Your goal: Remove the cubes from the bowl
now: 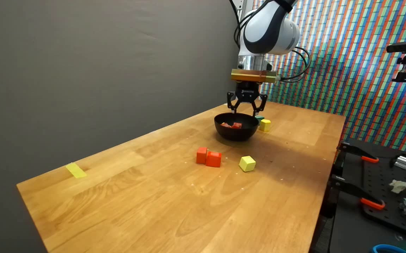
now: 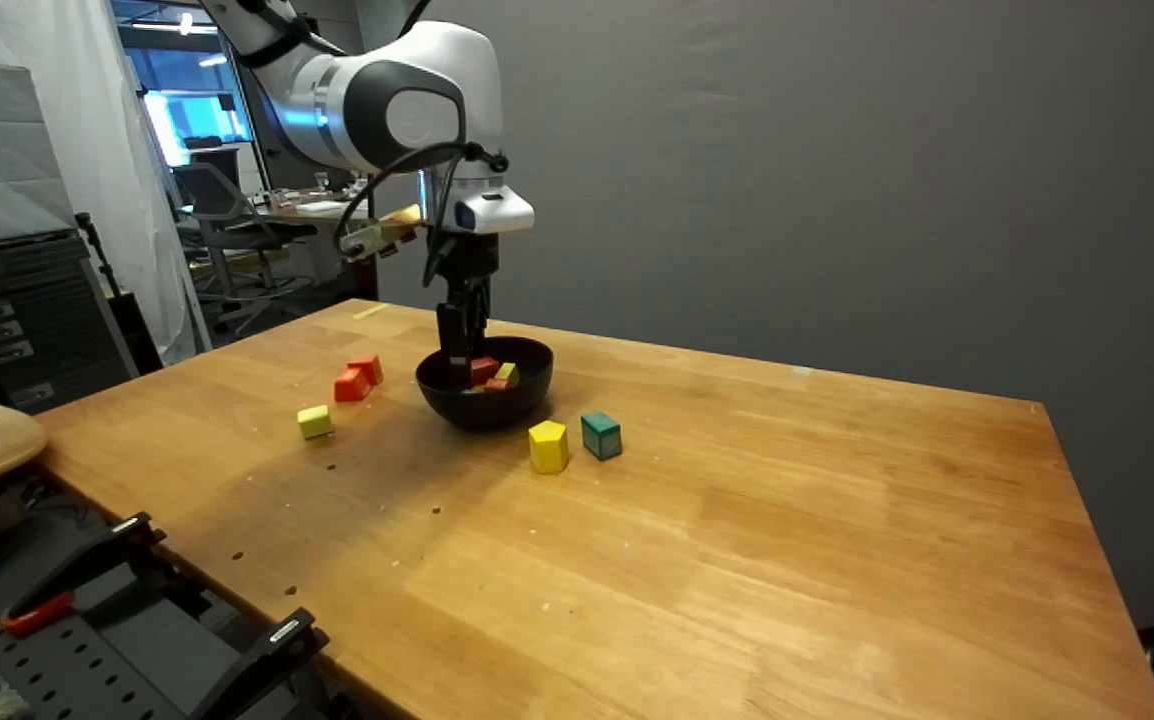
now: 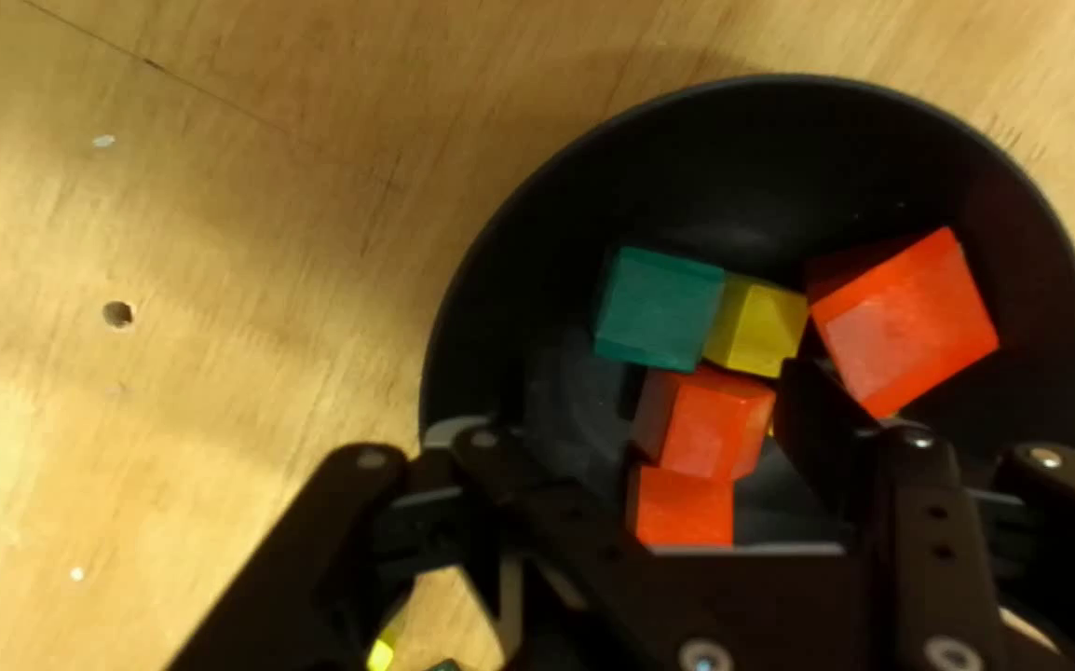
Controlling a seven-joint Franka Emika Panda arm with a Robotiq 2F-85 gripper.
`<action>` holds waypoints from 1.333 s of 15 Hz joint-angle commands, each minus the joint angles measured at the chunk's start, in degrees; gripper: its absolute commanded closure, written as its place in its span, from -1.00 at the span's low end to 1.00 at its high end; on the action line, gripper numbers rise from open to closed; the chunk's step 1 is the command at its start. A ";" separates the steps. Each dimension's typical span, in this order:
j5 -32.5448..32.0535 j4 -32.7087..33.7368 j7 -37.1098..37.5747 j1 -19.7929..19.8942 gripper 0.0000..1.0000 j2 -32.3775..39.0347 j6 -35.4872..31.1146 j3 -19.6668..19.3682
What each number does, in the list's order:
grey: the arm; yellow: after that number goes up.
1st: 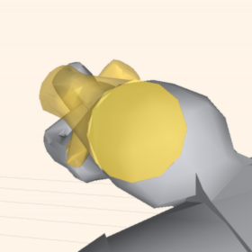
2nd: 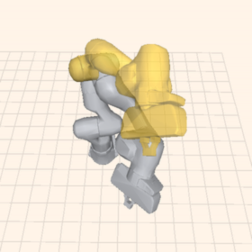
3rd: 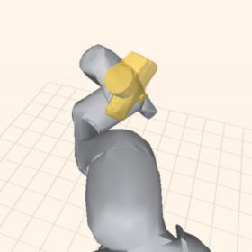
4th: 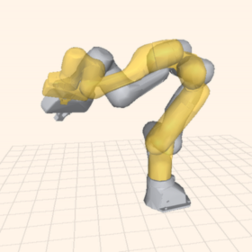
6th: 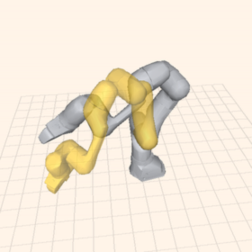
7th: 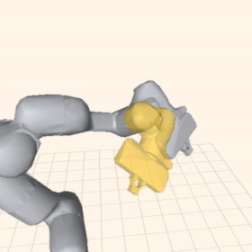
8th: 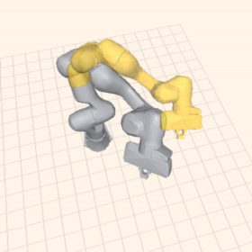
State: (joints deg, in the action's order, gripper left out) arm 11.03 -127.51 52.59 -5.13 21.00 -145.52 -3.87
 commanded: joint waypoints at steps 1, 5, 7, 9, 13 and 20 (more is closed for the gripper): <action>3.13 2.99 -1.44 2.28 -0.98 3.73 0.44 0.79; 5.98 5.57 -1.67 3.05 -1.00 6.75 0.38 1.42; 6.74 6.96 -1.64 2.90 -1.00 7.93 0.47 1.65; 6.78 8.28 -1.49 2.60 -0.97 8.93 0.73 1.68; 5.33 10.04 -0.47 1.74 -0.91 10.85 0.59 0.76; 1.40 9.76 0.25 0.03 0.13 12.07 1.40 -1.02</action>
State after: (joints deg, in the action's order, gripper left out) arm 14.53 -118.70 52.46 -3.91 31.71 -145.51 -3.54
